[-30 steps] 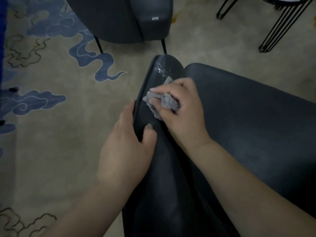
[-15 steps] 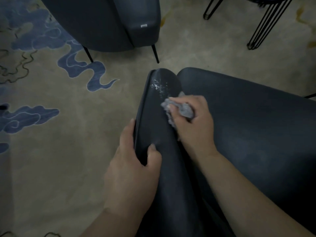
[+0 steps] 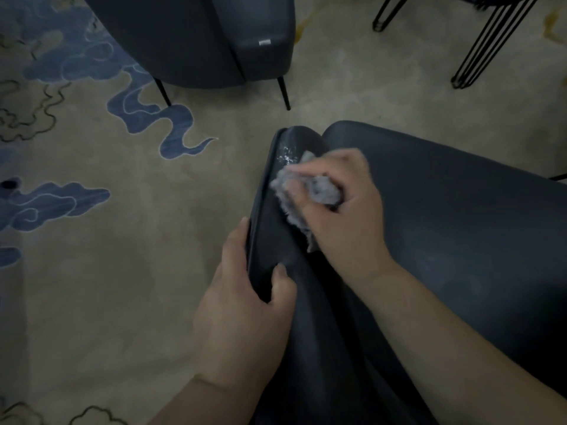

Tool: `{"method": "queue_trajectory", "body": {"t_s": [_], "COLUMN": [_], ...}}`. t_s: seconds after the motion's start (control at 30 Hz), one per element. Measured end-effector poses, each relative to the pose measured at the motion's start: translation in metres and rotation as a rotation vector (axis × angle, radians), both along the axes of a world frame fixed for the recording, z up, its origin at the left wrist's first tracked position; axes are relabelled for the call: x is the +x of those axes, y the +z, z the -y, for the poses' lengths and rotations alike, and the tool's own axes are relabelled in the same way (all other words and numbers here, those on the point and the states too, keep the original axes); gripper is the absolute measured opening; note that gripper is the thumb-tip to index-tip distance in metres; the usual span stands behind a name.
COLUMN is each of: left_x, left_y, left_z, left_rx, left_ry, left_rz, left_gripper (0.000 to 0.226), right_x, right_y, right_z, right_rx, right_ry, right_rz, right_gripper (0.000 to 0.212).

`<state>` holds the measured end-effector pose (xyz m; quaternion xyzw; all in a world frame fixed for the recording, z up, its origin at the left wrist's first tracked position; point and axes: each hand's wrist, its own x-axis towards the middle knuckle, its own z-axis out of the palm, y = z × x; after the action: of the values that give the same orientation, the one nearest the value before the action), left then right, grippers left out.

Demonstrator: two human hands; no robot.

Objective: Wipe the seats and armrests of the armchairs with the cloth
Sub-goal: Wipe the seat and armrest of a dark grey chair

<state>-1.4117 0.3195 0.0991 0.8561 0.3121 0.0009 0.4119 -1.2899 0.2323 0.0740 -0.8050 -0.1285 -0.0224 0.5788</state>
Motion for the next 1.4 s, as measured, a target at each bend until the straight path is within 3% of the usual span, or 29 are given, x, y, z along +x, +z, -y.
{"method": "queue_trajectory", "body": {"t_s": [0.1, 0.23, 0.4, 0.5, 0.67, 0.77, 0.9, 0.97, 1.17, 1.4], "left_x": [0.002, 0.002, 0.001, 0.002, 0.001, -0.001, 0.001, 0.001, 0.000, 0.001], "left_y": [0.002, 0.005, 0.007, 0.005, 0.002, 0.001, 0.003, 0.003, 0.003, 0.002], "left_z": [0.001, 0.002, 0.002, 0.001, 0.002, 0.002, 0.001, 0.000, 0.001, 0.001], "left_rx": [0.030, 0.049, 0.073, 0.081, 0.111, 0.114, 0.125, 0.141, 0.130, 0.143], "left_ry": [-0.009, -0.014, -0.016, -0.019, -0.012, -0.020, -0.016, -0.023, -0.004, -0.010], "left_rz": [-0.007, -0.031, -0.080, -0.103, -0.099, -0.105, -0.109, -0.120, -0.124, -0.135], "left_gripper": [0.070, 0.068, 0.072, 0.070, 0.070, 0.070, 0.068, 0.068, 0.068, 0.066], "right_x": [0.013, 0.044, -0.004, 0.009, 0.069, 0.049, -0.021, -0.011, 0.082, -0.020], "right_y": [0.004, 0.008, -0.001, 0.000, 0.009, 0.011, -0.001, -0.005, 0.002, -0.020], "right_z": [-0.018, -0.022, -0.004, -0.011, -0.034, -0.022, 0.003, 0.000, -0.035, 0.012], "right_rx": [-0.104, -0.145, -0.114, -0.167, -0.206, -0.114, -0.100, -0.108, -0.094, 0.017], "right_ry": [0.148, 0.116, 0.164, 0.137, 0.031, 0.108, 0.253, 0.260, 0.059, 0.113], "right_rz": [0.094, 0.014, 0.119, 0.144, 0.019, -0.065, 0.147, 0.197, -0.097, 0.055], "right_gripper": [0.013, 0.013, 0.017, 0.015, 0.010, 0.003, 0.020, 0.023, 0.014, 0.024]}}
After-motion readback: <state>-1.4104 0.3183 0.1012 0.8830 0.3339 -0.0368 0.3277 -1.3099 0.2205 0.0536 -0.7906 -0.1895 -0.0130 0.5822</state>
